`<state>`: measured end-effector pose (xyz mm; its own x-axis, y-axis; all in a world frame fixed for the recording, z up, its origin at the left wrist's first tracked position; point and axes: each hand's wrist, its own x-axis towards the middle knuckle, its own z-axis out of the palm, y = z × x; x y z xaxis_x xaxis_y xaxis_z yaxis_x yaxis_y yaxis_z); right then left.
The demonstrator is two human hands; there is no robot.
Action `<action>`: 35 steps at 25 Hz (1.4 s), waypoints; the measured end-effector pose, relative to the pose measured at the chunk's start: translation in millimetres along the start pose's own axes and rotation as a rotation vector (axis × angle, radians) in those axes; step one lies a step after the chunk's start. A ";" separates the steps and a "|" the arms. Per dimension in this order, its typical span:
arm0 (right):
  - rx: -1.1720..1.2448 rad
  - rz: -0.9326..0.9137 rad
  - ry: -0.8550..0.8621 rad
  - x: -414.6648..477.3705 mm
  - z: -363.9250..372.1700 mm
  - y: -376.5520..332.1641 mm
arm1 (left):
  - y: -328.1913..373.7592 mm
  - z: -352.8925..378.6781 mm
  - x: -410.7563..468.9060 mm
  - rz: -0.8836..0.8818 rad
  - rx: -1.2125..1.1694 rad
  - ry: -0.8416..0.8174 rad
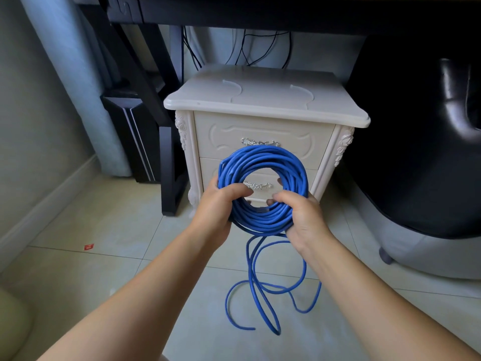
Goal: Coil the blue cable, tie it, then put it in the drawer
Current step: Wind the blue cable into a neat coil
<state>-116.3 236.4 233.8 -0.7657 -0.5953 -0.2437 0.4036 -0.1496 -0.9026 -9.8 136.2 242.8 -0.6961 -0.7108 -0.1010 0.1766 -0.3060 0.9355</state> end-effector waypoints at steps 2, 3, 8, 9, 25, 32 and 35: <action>0.031 0.003 0.034 3.0 -2.7 -4.2 | 3.1 -1.1 -0.5 -0.012 0.062 -0.114; 0.044 0.005 0.046 4.5 -3.3 -5.7 | 4.1 -3.2 0.2 -0.024 0.101 -0.172; 0.260 0.079 0.080 17.0 -9.1 -19.6 | -18.3 -8.7 -2.8 -0.230 0.547 -0.426; 0.301 0.088 0.079 18.3 -11.2 -23.9 | -26.8 -8.1 -3.0 -0.217 0.649 -0.444; -0.189 -0.067 0.270 24.4 -38.8 -26.8 | -6.1 -17.1 18.3 0.265 0.837 0.399; -0.496 -0.121 0.086 16.6 -36.2 -30.3 | 14.3 -49.2 25.7 -0.226 1.190 0.234; -0.569 -0.152 0.075 14.7 -33.8 -26.5 | 11.9 -49.4 22.6 -0.356 0.731 0.218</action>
<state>-155.2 258.3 242.1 -0.8355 -0.5398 -0.1024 -0.0298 0.2305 -0.9726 11.0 85.2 234.9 -0.4617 -0.7788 -0.4247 -0.5756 -0.1013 0.8114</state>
